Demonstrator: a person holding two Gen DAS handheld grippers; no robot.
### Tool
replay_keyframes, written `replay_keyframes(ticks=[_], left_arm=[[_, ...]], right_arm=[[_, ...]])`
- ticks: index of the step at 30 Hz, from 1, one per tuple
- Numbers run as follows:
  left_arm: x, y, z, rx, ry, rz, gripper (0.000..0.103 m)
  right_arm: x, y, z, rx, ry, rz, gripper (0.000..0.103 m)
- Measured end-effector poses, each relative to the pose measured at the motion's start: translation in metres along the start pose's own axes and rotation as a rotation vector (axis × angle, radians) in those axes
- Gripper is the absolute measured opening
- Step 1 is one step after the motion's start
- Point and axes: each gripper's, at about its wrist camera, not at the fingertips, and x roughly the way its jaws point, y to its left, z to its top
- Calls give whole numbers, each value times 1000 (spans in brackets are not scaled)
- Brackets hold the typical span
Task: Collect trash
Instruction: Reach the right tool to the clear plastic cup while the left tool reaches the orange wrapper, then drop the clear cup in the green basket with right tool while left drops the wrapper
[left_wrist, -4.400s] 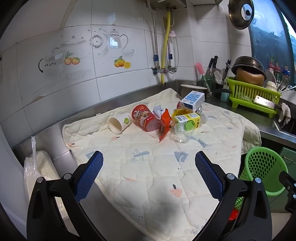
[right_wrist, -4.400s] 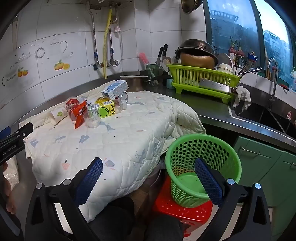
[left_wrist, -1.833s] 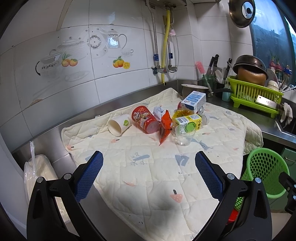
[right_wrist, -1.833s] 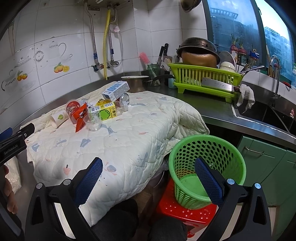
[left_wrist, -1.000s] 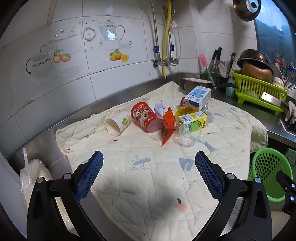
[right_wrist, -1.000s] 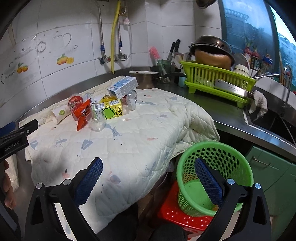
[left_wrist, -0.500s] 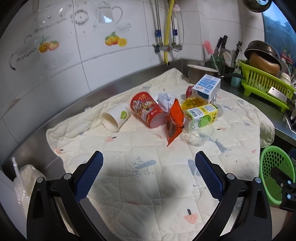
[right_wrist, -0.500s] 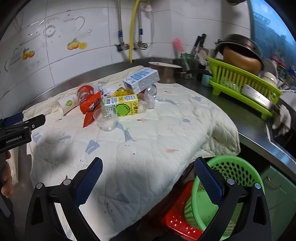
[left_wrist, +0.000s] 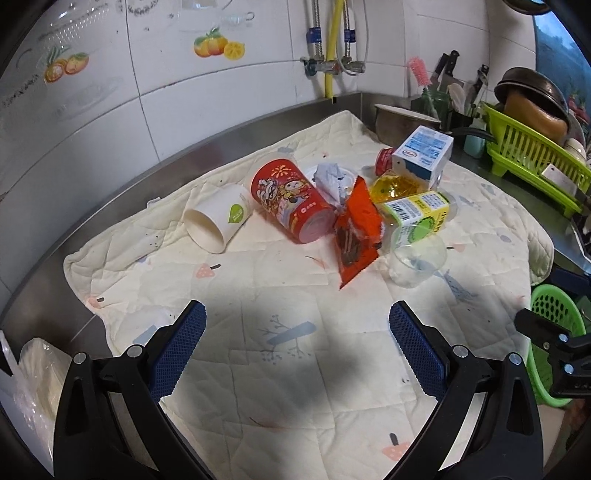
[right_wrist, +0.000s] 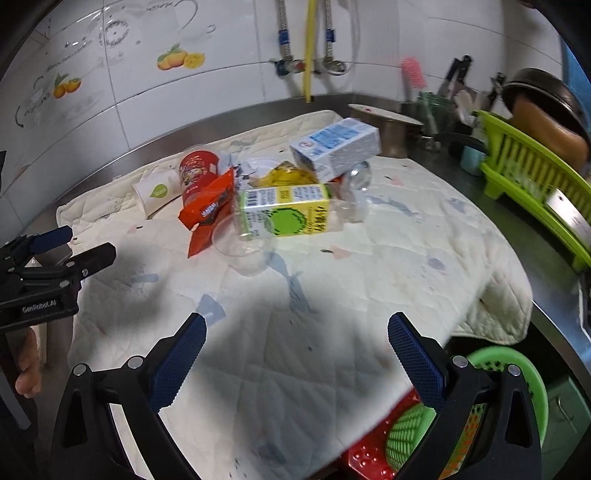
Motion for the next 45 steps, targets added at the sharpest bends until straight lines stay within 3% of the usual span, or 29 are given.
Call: replay_keyframes(ticks=[11, 16, 24, 30, 35, 40, 45], left_arm=[[15, 37, 15, -59, 11, 8, 97], [19, 50, 23, -91, 4, 9, 97], [21, 51, 30, -100, -9, -58, 93], [27, 31, 38, -69, -11, -130, 87], [39, 9, 48, -34, -5, -229, 82], [58, -14, 53, -9, 17, -301, 79], [86, -33, 55, 7, 66, -299, 71]], right_arm=[[46, 26, 31, -76, 17, 69, 94], [79, 31, 42, -74, 66, 80, 82], [106, 40, 50, -77, 83, 81, 81], [115, 41, 49, -67, 84, 94, 58], [107, 37, 45, -48, 66, 115, 58], [71, 22, 35, -15, 23, 124, 58], [20, -5, 13, 15, -32, 87, 58]])
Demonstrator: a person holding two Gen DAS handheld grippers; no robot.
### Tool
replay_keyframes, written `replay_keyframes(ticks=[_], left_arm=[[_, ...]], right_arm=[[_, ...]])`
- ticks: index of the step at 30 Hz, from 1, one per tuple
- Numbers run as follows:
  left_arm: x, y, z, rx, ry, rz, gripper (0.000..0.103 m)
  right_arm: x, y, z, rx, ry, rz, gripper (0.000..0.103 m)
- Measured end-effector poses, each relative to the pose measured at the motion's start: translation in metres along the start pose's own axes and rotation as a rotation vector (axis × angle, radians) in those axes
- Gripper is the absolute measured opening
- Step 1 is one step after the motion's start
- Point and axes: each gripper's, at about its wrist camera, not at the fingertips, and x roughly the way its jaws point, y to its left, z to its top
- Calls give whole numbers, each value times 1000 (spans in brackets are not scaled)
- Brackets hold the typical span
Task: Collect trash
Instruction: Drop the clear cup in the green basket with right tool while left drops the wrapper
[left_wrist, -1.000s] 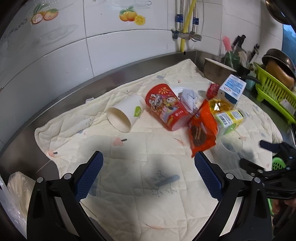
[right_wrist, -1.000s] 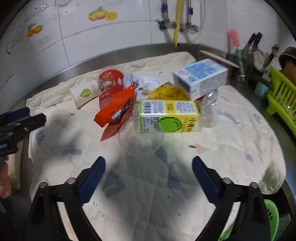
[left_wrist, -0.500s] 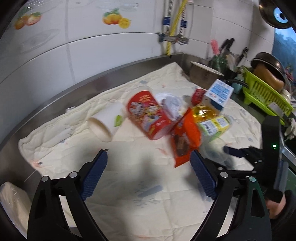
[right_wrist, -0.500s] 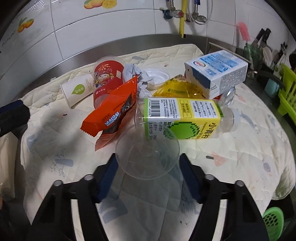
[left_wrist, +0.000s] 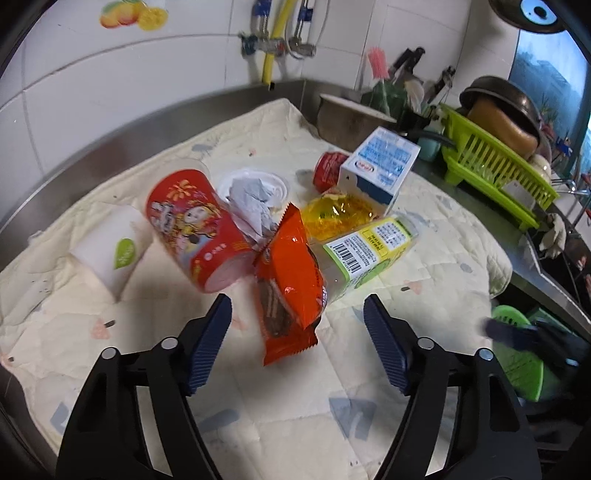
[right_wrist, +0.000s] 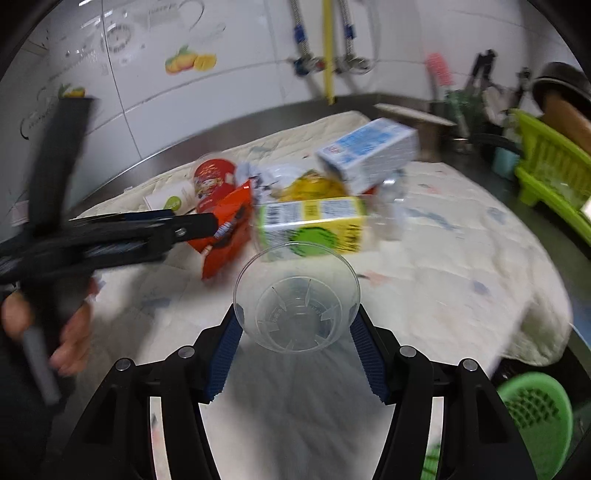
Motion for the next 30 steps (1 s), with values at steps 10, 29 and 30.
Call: replay_keyframes(ticks=[10, 29, 30], left_arm=[[23, 13, 2, -67, 17, -52, 21], [-72, -50, -20, 46, -93, -181, 4], [-75, -61, -21, 64, -91, -201, 4]], right_arm=[[-69, -72, -85, 51, -2, -300, 58], [-56, -175, -201, 345, 201, -418, 61], [-57, -176, -203, 352, 198, -422, 66]])
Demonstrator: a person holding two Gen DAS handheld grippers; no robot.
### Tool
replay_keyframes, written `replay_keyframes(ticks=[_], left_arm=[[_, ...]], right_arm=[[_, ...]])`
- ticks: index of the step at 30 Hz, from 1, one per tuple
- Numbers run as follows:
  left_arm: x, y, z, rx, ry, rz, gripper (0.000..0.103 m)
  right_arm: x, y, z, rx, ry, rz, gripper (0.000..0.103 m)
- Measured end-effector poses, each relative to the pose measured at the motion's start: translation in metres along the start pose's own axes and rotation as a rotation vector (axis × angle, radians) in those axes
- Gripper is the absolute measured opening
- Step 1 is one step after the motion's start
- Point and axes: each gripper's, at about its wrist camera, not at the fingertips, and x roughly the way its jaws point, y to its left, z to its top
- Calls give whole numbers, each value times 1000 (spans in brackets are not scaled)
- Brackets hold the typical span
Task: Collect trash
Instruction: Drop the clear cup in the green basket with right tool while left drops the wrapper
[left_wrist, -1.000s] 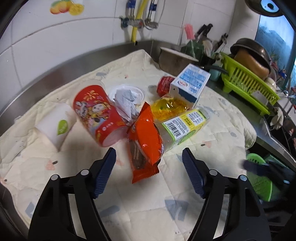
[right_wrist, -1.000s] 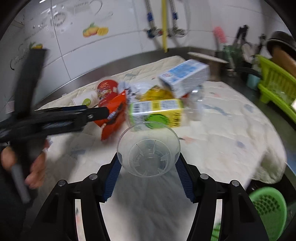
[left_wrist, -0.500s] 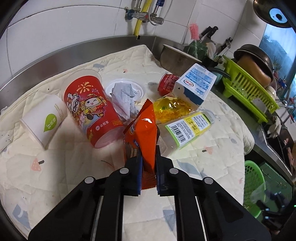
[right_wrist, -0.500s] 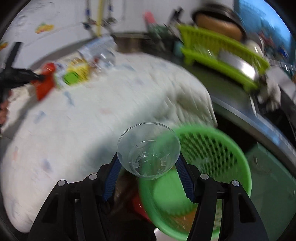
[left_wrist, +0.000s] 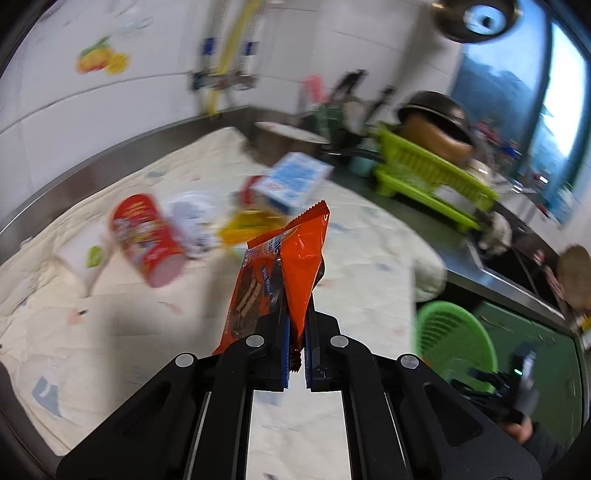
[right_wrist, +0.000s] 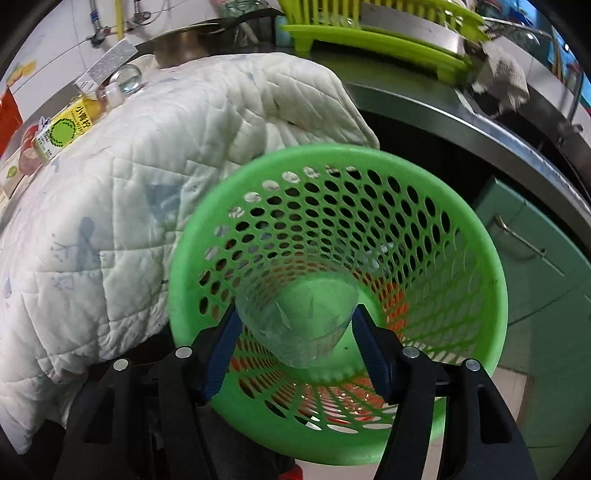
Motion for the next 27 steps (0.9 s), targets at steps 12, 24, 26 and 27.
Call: replay_keyframes(ticks=[12, 24, 26, 27], left_arm=[[48, -145, -40, 166, 150, -281, 4], [144, -234, -100, 222, 374, -378, 6], [155, -241, -106, 222, 405, -382, 9], [160, -245, -110, 224, 419, -372, 13]], right_arm=[[-43, -31, -17, 41, -92, -21, 76], [-91, -72, -34, 92, -183, -54, 81], [-96, -77, -35, 98, -187, -56, 81], [-98, -79, -36, 101, -192, -59, 81]])
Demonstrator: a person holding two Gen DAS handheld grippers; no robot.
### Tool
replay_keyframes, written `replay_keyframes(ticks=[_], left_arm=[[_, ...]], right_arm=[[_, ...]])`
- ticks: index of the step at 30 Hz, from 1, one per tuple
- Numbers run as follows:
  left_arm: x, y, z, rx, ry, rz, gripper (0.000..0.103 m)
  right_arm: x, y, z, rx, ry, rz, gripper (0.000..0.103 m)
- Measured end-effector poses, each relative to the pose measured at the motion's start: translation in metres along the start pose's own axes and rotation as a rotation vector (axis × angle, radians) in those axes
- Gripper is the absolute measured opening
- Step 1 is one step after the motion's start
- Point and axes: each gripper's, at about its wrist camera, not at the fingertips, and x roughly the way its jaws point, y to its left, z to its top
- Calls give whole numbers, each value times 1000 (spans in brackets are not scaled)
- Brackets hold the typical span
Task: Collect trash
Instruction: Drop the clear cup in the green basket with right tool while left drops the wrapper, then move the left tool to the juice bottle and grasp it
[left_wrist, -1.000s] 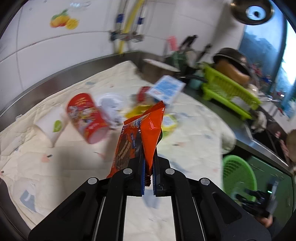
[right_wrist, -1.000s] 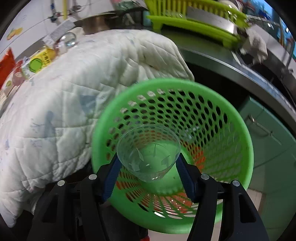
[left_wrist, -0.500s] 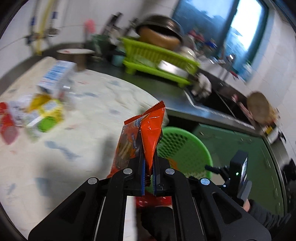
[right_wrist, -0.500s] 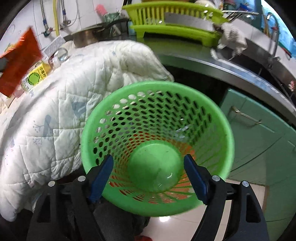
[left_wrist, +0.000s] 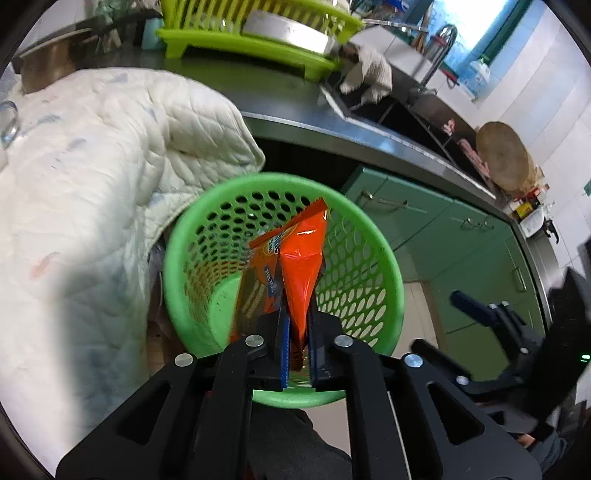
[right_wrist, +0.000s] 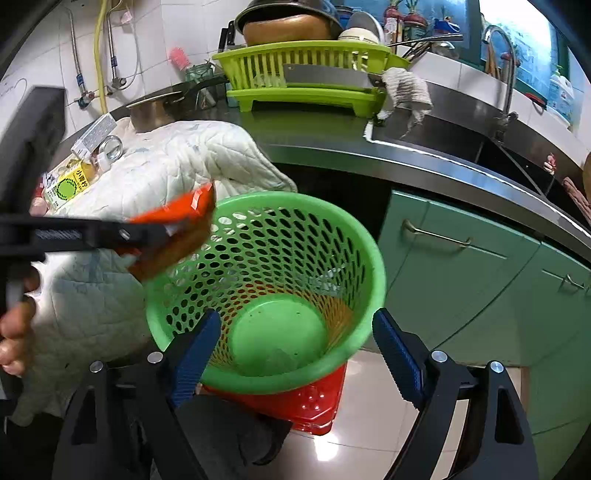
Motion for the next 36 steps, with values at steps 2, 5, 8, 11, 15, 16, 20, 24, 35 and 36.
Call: replay_keyframes(ticks=[2, 5, 8, 11, 15, 16, 20, 24, 35, 36], left_arm=[[7, -3, -1, -5, 12, -4, 28], [9, -5, -3, -2, 9, 11, 47], [7, -4, -1, -5, 8, 18, 48], [-5, 1, 1, -18, -8, 28, 49], [-26, 9, 5, -23, -50, 36, 57], [-30, 11, 6, -24, -56, 28, 57], [-51, 19, 6, -22, -90, 51, 57], [-77, 36, 9, -32, -131, 97, 57], [-150, 147, 34, -51, -202, 357, 57], [-154, 157, 35, -54, -204, 387, 55]], right_arm=[[-3, -3, 1, 5, -4, -1, 81], [-3, -7, 2, 13, -10, -4, 81], [-4, -7, 3, 11, -15, -5, 81], [-6, -3, 7, 2, -20, 0, 81], [-6, 7, 14, -18, -29, 12, 81], [-7, 11, 17, -26, -34, 14, 81], [-10, 24, 29, -57, -52, 29, 81], [-12, 42, 44, -85, -76, 54, 82], [-1, 94, 58, -174, -69, 133, 82], [0, 98, 59, -181, -68, 136, 82]])
